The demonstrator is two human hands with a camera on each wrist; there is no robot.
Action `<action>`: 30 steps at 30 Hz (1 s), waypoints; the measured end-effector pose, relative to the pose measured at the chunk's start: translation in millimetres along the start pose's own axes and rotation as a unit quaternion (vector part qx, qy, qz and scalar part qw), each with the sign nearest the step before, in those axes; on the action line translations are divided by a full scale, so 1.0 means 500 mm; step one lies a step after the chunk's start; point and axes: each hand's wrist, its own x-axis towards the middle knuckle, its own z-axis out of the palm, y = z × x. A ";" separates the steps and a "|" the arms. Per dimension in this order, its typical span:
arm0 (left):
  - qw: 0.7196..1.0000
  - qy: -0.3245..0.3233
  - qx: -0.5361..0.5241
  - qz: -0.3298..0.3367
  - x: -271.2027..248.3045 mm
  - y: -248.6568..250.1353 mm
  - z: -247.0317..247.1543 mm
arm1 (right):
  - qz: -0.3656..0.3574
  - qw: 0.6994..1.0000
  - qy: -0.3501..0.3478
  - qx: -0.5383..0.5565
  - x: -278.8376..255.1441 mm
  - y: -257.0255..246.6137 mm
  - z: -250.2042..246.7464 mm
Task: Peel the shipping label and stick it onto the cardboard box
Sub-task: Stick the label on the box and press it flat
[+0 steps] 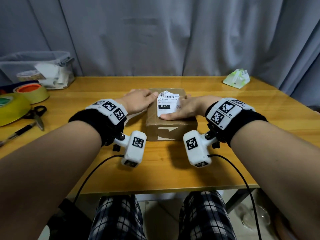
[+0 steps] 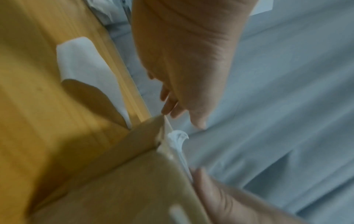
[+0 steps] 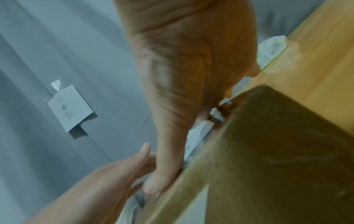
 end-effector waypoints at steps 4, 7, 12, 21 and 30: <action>0.991 0.014 -0.029 0.128 -0.020 0.051 0.028 | -0.018 0.999 0.022 0.018 0.007 0.043 -0.023; 0.987 -0.106 -0.035 0.115 -0.007 0.075 0.056 | -0.031 0.988 0.147 0.030 0.023 0.071 -0.013; 0.988 -0.134 0.014 0.071 0.052 0.063 0.041 | -0.025 0.975 0.218 0.018 0.063 0.082 0.001; 0.988 -0.085 0.124 0.043 0.092 0.000 0.037 | 0.004 0.953 0.288 -0.094 0.094 0.084 0.010; 0.993 -0.048 0.103 -0.043 0.094 -0.009 0.054 | -0.097 0.977 0.179 -0.057 0.071 0.029 0.009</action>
